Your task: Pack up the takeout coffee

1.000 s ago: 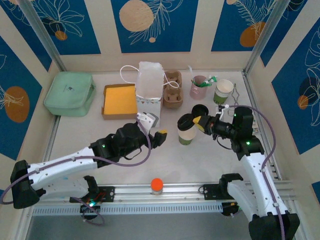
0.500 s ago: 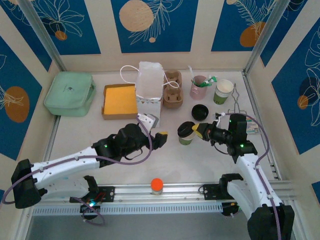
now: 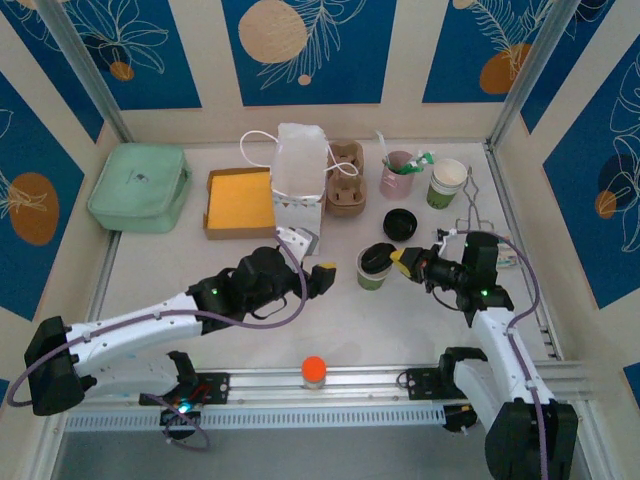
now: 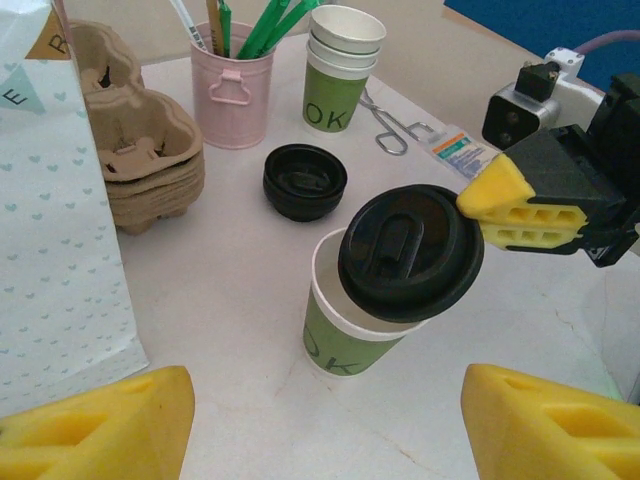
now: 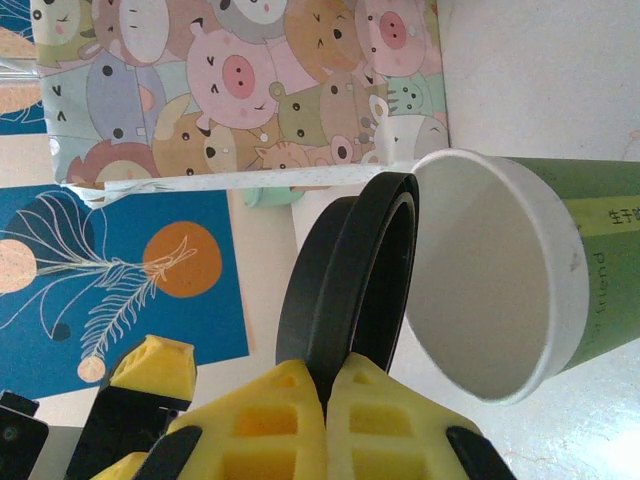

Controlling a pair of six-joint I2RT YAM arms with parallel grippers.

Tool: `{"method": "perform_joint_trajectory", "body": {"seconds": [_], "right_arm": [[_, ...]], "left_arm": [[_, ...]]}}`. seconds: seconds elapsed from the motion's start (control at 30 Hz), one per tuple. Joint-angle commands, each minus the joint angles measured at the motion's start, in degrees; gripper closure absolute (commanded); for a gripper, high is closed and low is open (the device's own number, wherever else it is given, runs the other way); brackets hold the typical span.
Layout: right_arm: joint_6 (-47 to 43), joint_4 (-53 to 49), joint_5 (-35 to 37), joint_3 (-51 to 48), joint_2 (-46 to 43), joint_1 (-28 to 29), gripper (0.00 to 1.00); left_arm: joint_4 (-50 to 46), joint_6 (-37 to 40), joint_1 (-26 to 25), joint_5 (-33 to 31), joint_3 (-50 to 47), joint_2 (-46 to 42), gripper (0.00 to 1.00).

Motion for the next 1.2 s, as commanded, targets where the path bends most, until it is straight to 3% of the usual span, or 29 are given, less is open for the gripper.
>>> {"method": "perform_joint_trajectory", "body": {"seconds": [0.0,0.6,1.17], "right_arm": [[-1.8,0.7,-1.6,-1.2,0.4,-0.1,1.0],[-7.1,-3.7,2.0,-2.9,1.9,-0.1,0.97],[-10.8,-8.6,4.5,-2.6,1.4,-0.2,0.87]], "left_arm": [[1.0,0.1,0.6,0.1,-0.1,0.3,0.29],[1.1,0.1,1.0,0.4,-0.6,0.3,0.29],[1.3,0.0,1.1,0.5,-0.9,0.4,0.29]]}}
